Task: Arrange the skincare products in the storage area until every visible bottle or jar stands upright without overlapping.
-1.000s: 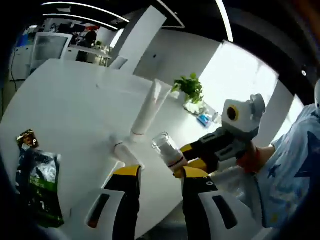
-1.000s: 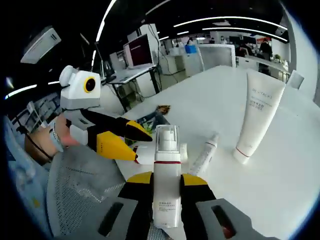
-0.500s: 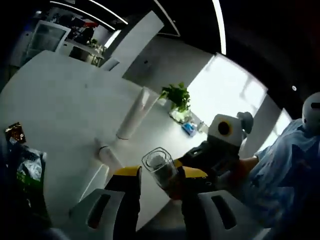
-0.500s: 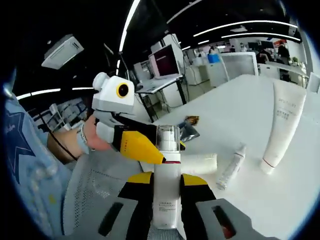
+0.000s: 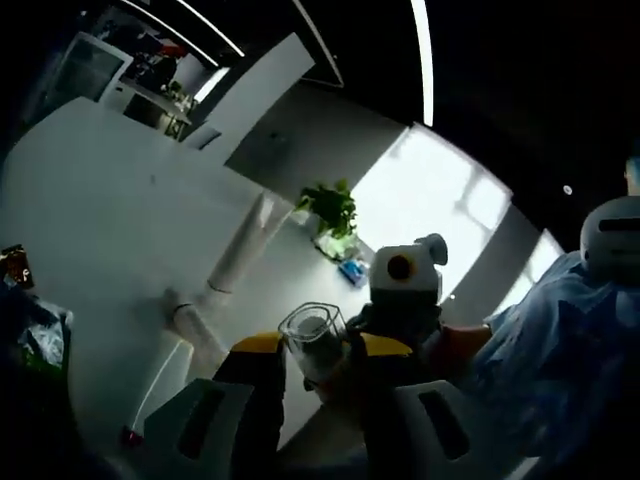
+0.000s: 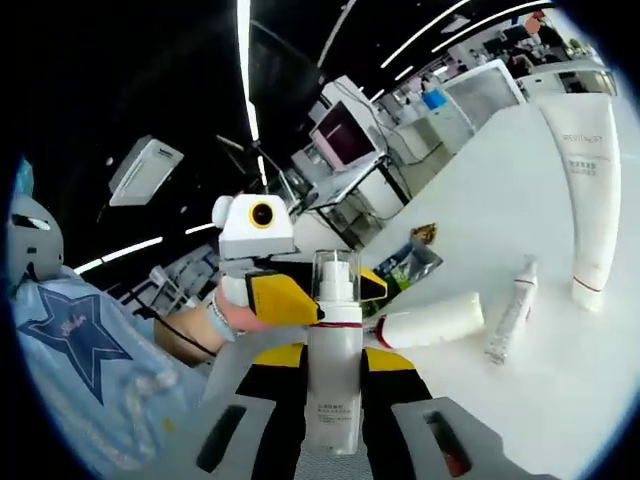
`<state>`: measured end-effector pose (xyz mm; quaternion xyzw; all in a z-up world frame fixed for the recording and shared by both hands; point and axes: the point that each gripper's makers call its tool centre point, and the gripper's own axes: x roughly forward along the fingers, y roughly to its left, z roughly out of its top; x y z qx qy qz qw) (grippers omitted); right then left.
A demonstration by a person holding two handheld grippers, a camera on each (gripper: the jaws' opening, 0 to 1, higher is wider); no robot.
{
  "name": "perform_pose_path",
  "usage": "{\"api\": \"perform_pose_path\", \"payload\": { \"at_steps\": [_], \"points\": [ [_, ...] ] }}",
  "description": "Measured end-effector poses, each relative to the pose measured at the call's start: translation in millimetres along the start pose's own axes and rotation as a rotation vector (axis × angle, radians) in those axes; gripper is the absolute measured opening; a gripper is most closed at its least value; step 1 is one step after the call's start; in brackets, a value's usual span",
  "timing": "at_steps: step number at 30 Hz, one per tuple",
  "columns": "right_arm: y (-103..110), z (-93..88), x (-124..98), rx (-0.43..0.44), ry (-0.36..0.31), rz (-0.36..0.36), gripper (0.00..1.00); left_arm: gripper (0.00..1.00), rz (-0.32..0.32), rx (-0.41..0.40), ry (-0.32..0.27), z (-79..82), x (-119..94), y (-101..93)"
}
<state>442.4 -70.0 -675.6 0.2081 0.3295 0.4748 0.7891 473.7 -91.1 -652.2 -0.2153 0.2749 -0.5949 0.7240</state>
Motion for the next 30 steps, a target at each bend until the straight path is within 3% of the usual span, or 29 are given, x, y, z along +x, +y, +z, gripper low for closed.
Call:
{"api": "perform_pose_path", "payload": {
  "at_steps": [4, 8, 12, 15, 24, 26, 30],
  "points": [
    [6, -6.1, 2, 0.053, 0.023, 0.058, 0.13, 0.23, -0.009, 0.031, 0.015, -1.7, 1, -4.7],
    [4, -13.2, 5, 0.059, 0.062, 0.054, 0.14, 0.22, 0.011, 0.095, 0.06, -8.4, 4, -7.3],
    [-4, -13.0, 5, -0.056, 0.056, -0.031, 0.14, 0.21, 0.064, 0.181, 0.065, -8.2, 4, -5.2],
    [-9, -12.3, 7, -0.134, 0.064, -0.09, 0.15, 0.21, 0.079, 0.202, 0.072, -9.0, 4, -4.4],
    [-26, -5.4, 11, -0.314, 0.063, -0.269, 0.16, 0.19, 0.168, 0.173, 0.086, -6.4, 2, 9.6],
    [-24, -3.4, 10, -0.329, 0.051, -0.279, 0.16, 0.19, 0.194, 0.172, 0.103, -3.7, 3, 7.5],
    [-23, 2.7, 8, -0.364, 0.016, -0.288, 0.16, 0.19, 0.245, 0.243, 0.135, 3.1, 6, 1.7]
  ]
}}
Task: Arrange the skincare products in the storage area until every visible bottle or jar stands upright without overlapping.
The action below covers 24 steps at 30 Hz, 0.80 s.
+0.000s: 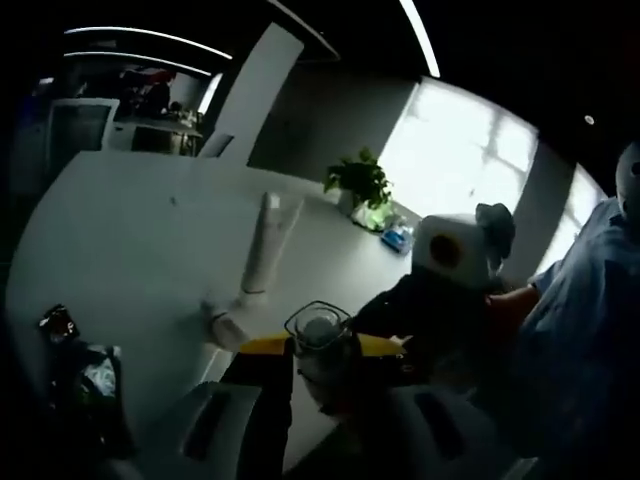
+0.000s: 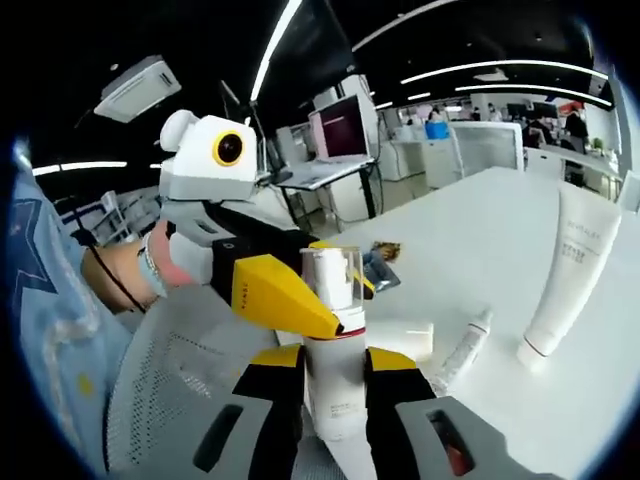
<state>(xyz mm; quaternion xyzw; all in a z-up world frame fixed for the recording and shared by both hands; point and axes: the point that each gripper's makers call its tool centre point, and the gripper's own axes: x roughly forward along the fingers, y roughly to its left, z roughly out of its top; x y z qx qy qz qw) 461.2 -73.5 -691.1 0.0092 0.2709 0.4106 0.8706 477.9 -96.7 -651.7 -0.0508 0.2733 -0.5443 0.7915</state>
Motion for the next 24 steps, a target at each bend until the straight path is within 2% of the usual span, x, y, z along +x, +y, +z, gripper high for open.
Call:
{"api": "perform_pose_path", "payload": {
  "at_steps": [4, 7, 10, 11, 14, 15, 16, 18, 19, 21, 22, 24],
  "points": [
    [-12, -1.2, 1, -0.021, 0.001, -0.053, 0.17, 0.19, 0.061, 0.057, -0.015, -0.8, 8, 5.8],
    [-19, -8.3, 0, -0.019, 0.036, -0.081, 0.17, 0.2, 0.083, 0.082, -0.068, -4.6, 13, 7.6],
    [-23, -13.5, 0, -0.023, 0.061, -0.101, 0.17, 0.19, 0.105, 0.113, -0.037, -9.3, 12, 12.7],
    [-24, -13.9, 0, -0.027, 0.068, -0.109, 0.16, 0.19, 0.106, 0.103, -0.05, -8.9, 10, 17.8],
    [-19, -13.3, 3, -0.08, 0.072, -0.103, 0.17, 0.19, -0.003, -0.101, -0.073, -6.3, 5, 15.0],
    [-16, -10.8, 4, -0.115, 0.061, -0.094, 0.16, 0.19, -0.039, -0.143, -0.081, -3.7, 3, 13.1],
    [-11, -4.5, 3, -0.148, 0.031, -0.082, 0.16, 0.19, -0.053, -0.164, -0.097, -0.6, 0, 15.0],
    [-11, 0.4, -1, -0.143, 0.006, -0.084, 0.15, 0.18, -0.076, -0.187, -0.122, 3.7, -2, 13.9],
    [-8, 3.7, -3, -0.091, -0.02, -0.038, 0.15, 0.19, -0.098, -0.185, -0.158, 8.0, -3, 11.8],
    [-3, 3.7, -6, 0.021, -0.023, 0.036, 0.15, 0.19, -0.149, -0.18, -0.195, 11.4, -2, 5.5],
    [-2, 4.1, -9, 0.101, -0.024, 0.089, 0.15, 0.18, -0.194, -0.161, -0.224, 15.2, -2, -0.7],
    [2, 10.6, -14, 0.169, -0.059, 0.16, 0.15, 0.18, -0.222, -0.153, -0.26, 21.4, -4, -4.7]
  ]
}}
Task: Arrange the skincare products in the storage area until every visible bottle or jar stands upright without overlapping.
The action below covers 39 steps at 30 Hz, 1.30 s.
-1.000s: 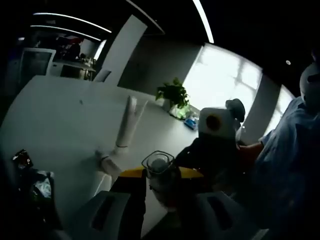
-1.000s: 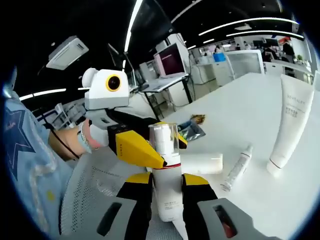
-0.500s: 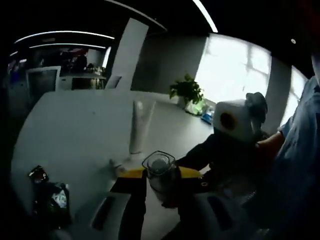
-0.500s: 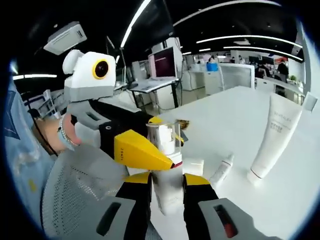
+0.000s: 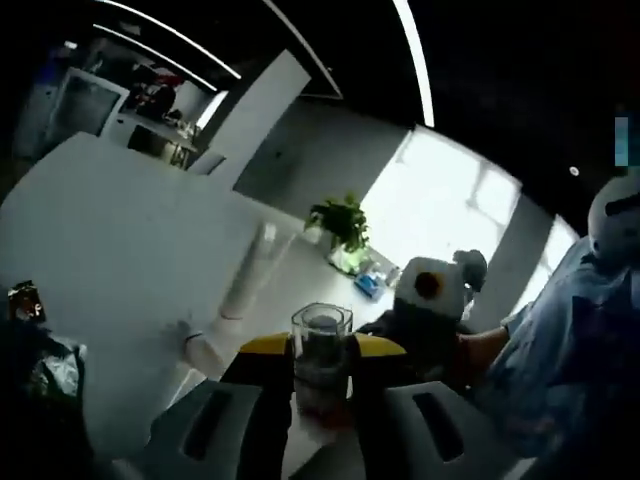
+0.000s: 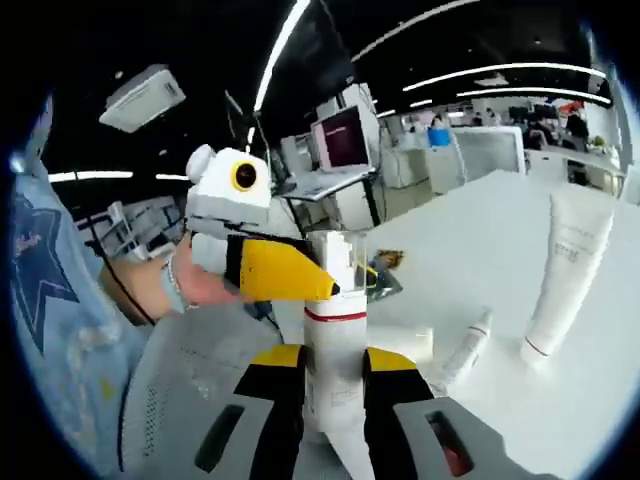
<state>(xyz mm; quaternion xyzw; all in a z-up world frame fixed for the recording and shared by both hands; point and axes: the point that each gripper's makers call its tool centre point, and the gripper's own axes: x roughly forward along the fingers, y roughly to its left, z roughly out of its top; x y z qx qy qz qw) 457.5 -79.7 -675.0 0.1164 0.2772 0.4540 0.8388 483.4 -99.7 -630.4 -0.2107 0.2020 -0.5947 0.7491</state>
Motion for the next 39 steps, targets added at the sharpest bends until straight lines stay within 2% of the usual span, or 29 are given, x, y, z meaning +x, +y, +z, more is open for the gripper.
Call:
{"api": "perform_pose_path", "payload": {
  "at_steps": [2, 5, 9, 15, 18, 20, 22, 24, 26, 29, 30, 32, 36, 39],
  "points": [
    [10, 5.1, -5, 0.068, -0.03, 0.095, 0.15, 0.17, -0.05, -0.034, -0.025, 5.0, -2, -7.0],
    [17, 9.8, -11, 0.098, -0.053, 0.169, 0.15, 0.15, -0.116, -0.154, -0.054, 11.4, -5, -14.0],
    [21, 9.9, -13, 0.104, -0.053, 0.206, 0.15, 0.15, -0.137, -0.122, -0.06, 11.3, -4, -19.7],
    [21, 2.6, -12, 0.084, -0.017, 0.206, 0.15, 0.15, -0.124, -0.054, -0.018, 2.9, 0, -21.7],
    [13, 5.5, -9, 0.083, -0.04, 0.169, 0.16, 0.15, -0.044, -0.014, -0.028, 6.7, -2, -11.1],
    [0, 7.4, -7, 0.038, -0.059, 0.093, 0.17, 0.15, 0.037, 0.065, -0.046, 9.7, -4, -2.1],
    [-7, 3.9, -5, 0.004, -0.042, 0.049, 0.17, 0.15, 0.094, 0.102, -0.001, 2.7, -4, 5.1],
    [-8, 7.0, -8, 0.036, -0.061, 0.05, 0.16, 0.15, 0.18, 0.168, 0.049, -3.8, -5, 15.7],
    [-20, 13.4, -13, 0.123, -0.102, 0.007, 0.14, 0.15, 0.229, 0.22, 0.07, -6.3, -5, 20.0],
    [-40, 28.2, -24, 0.207, -0.209, -0.065, 0.17, 0.15, 0.297, 0.296, 0.106, -10.5, -6, 26.6],
    [-44, 32.9, -29, 0.24, -0.247, -0.073, 0.18, 0.15, 0.325, 0.325, 0.121, -12.3, -6, 29.5],
    [-46, 35.7, -31, 0.291, -0.28, -0.072, 0.2, 0.15, 0.365, 0.369, 0.16, -16.9, -6, 33.2],
    [-43, 32.4, -25, 0.275, -0.256, -0.091, 0.22, 0.15, 0.444, 0.511, 0.232, -24.3, -5, 36.9],
    [-36, 26.7, -16, 0.25, -0.213, -0.09, 0.22, 0.15, 0.486, 0.621, 0.271, -27.1, -3, 36.0]
  ]
}}
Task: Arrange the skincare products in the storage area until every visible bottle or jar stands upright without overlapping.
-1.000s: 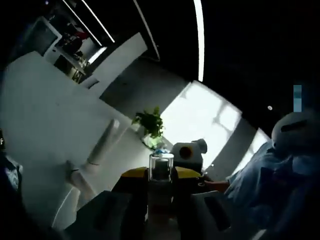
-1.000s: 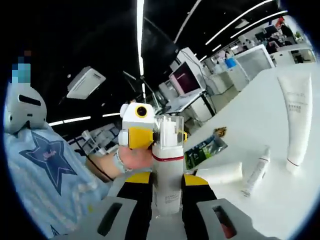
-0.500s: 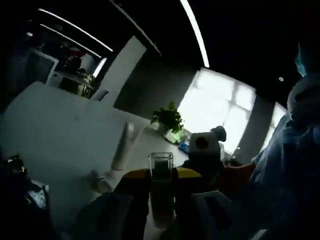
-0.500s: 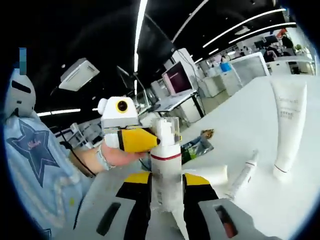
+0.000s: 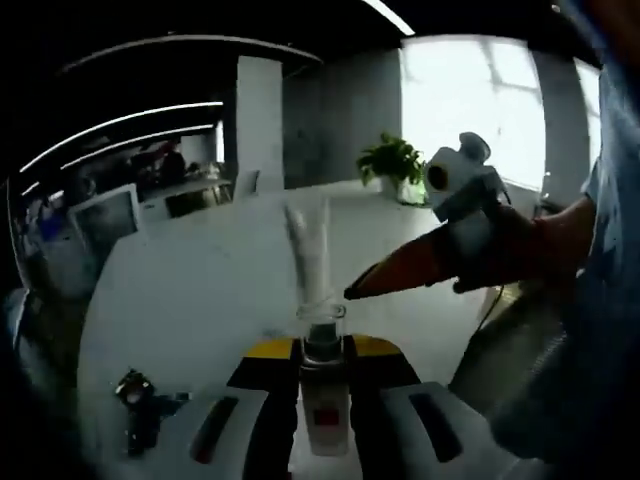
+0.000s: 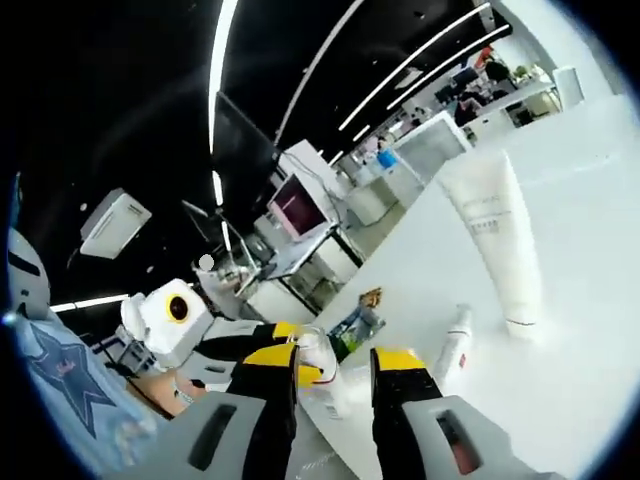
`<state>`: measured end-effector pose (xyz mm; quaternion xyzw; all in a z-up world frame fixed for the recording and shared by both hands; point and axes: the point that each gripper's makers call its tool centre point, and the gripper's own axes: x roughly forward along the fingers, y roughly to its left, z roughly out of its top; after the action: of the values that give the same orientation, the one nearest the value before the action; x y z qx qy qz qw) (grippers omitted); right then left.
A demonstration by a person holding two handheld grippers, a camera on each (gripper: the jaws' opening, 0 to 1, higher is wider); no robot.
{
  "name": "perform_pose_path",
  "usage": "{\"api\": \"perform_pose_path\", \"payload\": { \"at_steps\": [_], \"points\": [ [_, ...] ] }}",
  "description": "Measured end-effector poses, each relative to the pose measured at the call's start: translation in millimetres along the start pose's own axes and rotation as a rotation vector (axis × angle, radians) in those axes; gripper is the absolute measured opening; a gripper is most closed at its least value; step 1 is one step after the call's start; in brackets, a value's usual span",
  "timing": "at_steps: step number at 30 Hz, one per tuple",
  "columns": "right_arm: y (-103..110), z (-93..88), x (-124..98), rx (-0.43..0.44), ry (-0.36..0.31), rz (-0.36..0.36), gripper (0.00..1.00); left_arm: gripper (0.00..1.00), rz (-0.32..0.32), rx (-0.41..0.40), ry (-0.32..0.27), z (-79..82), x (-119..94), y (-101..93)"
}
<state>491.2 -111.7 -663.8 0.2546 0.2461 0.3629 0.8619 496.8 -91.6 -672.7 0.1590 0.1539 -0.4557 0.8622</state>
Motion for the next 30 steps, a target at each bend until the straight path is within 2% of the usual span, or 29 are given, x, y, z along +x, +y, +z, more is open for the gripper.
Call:
{"api": "perform_pose_path", "payload": {
  "at_steps": [4, 7, 9, 10, 11, 13, 15, 16, 17, 18, 19, 23, 27, 30],
  "points": [
    [9, -6.8, 7, -0.008, 0.025, 0.015, 0.23, 0.15, 0.0, 0.082, 0.008, 0.0, 1, -7.9],
    [9, -11.0, 11, -0.02, 0.042, -0.002, 0.22, 0.15, 0.004, 0.173, 0.017, 0.1, 2, -14.1],
    [7, -18.4, 13, -0.05, 0.086, -0.019, 0.18, 0.15, -0.007, 0.181, 0.009, 1.6, 2, -19.4],
    [10, -17.5, 15, -0.043, 0.081, -0.007, 0.14, 0.16, -0.011, 0.186, 0.014, 1.1, 3, -20.8],
    [3, -19.6, 14, -0.07, 0.102, -0.06, 0.12, 0.16, -0.032, 0.197, 0.031, -3.0, 4, -23.2],
    [7, -22.5, 12, -0.112, 0.122, -0.043, 0.12, 0.16, -0.051, 0.196, 0.03, -5.3, 4, -23.3],
    [6, -25.3, 10, -0.122, 0.146, -0.044, 0.11, 0.22, -0.061, 0.178, 0.006, -5.7, 5, -20.7],
    [7, -26.0, 9, -0.128, 0.153, -0.029, 0.11, 0.22, -0.123, 0.134, -0.004, -6.3, 5, -28.1],
    [7, -27.0, 7, -0.145, 0.166, -0.027, 0.11, 0.23, -0.149, 0.101, 0.002, -8.2, 5, -29.6],
    [8, -25.3, 6, -0.189, 0.165, -0.024, 0.11, 0.24, -0.168, 0.048, 0.033, -13.3, 5, -29.4],
    [9, -24.2, 5, -0.225, 0.165, -0.018, 0.11, 0.26, -0.181, 0.033, 0.043, -15.1, 5, -29.1],
    [15, -28.4, -2, -0.357, 0.228, 0.02, 0.11, 0.41, -0.247, -0.017, 0.037, -17.3, 7, -33.9],
    [25, -29.2, -9, -0.463, 0.268, 0.097, 0.11, 0.39, -0.341, -0.029, 0.054, -20.1, 5, -51.4],
    [35, -26.1, -20, -0.495, 0.289, 0.183, 0.11, 0.36, -0.372, -0.018, 0.062, -21.6, 4, -57.5]
  ]
}}
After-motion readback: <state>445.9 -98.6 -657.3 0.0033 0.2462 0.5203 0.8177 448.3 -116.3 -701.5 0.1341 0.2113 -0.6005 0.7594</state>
